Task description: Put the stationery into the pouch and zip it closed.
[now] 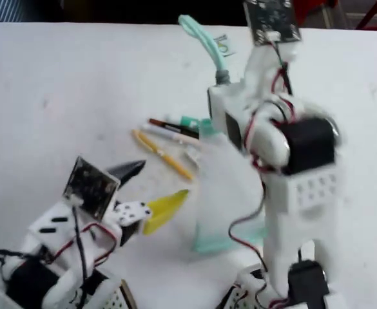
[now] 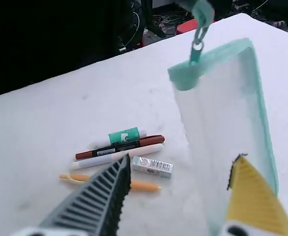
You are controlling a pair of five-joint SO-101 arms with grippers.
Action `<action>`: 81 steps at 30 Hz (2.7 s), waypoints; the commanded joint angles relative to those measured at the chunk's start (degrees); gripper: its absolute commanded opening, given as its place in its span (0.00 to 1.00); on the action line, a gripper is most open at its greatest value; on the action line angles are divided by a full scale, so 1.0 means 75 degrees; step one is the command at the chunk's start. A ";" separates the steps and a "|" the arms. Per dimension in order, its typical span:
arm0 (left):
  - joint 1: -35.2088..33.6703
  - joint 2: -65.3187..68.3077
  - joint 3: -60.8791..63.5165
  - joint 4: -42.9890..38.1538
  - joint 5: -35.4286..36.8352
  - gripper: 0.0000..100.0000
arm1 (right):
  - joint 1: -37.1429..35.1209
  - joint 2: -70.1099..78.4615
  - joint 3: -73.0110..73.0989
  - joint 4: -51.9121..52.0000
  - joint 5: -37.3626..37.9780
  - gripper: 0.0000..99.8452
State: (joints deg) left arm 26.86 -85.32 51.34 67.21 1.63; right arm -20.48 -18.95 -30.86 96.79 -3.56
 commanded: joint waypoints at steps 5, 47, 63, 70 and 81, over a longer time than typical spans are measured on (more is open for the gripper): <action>0.0287 -0.0053 0.0399 -0.0961 0.0973 0.33 | -0.1119 -0.1354 0.0188 0.0170 0.0094 0.02; 0.2010 -0.1647 0.1922 -0.1875 -0.1676 0.30 | -0.3862 -0.3581 0.2051 0.0217 0.1325 0.02; 0.1975 -0.1659 0.1922 -0.1864 -0.1641 0.31 | -0.4870 -0.3651 0.2602 0.0217 0.1582 0.02; 0.1975 -0.1682 0.1875 -0.1676 -0.1629 0.31 | -0.4894 -0.3663 0.2661 0.0229 0.1606 0.02; 0.3722 -0.2596 0.0633 0.0434 -0.2344 0.20 | -0.4530 -0.3604 0.2614 0.0170 0.1618 0.02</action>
State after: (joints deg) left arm 51.56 -103.60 63.21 63.87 -11.74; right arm -56.70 -45.76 -10.73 97.41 7.78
